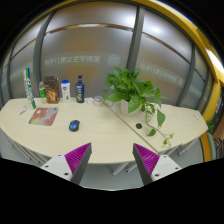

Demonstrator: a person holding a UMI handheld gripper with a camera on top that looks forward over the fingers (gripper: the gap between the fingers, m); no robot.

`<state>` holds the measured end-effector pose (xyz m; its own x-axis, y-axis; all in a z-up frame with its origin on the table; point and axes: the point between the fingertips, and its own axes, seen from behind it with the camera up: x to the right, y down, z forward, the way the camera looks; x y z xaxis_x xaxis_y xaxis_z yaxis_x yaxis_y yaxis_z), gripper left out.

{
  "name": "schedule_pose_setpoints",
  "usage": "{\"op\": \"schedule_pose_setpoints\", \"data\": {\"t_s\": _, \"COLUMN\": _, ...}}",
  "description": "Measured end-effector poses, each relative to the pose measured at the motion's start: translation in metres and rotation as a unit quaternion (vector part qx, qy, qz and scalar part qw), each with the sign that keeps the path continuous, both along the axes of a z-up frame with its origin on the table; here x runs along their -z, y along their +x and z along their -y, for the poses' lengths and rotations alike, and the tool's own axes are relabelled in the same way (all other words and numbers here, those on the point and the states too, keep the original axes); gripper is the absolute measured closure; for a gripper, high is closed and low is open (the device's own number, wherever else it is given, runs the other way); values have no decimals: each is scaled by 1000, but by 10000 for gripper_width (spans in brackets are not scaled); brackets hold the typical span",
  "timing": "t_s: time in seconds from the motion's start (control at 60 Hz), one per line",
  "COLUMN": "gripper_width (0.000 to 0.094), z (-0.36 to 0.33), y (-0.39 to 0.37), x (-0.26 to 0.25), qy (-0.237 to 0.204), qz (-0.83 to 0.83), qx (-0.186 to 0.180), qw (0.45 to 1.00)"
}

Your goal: Arrange mouse

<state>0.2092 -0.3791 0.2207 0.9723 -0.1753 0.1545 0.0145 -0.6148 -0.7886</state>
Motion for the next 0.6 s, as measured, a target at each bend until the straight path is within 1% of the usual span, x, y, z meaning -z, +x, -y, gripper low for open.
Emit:
{"op": "schedule_pose_setpoints", "data": {"t_s": 0.133, "gripper_width": 83, "z": 12, "y": -11, "x": 4, "qy": -6, "qz": 6, "qx": 10, "qw": 1000}}
{"op": "schedule_pose_setpoints", "data": {"t_s": 0.267, "gripper_width": 82, "z": 29, "y": -39, "x": 27, "qy": -20, "qz": 2, "qx": 24, "qw": 1000}}
{"op": "schedule_pose_setpoints", "data": {"t_s": 0.35, "gripper_width": 81, "z": 39, "y": -62, "x": 48, "qy": -31, "qz": -4, "qx": 27, "qw": 999}}
{"op": "schedule_pose_setpoints", "data": {"t_s": 0.5, "gripper_width": 83, "z": 33, "y": -118, "x": 88, "qy": -57, "qz": -29, "qx": 14, "qw": 998}}
{"op": "schedule_pose_setpoints", "data": {"t_s": 0.6, "gripper_width": 83, "z": 1, "y": -149, "x": 103, "qy": -54, "qz": -39, "qx": -3, "qw": 998}}
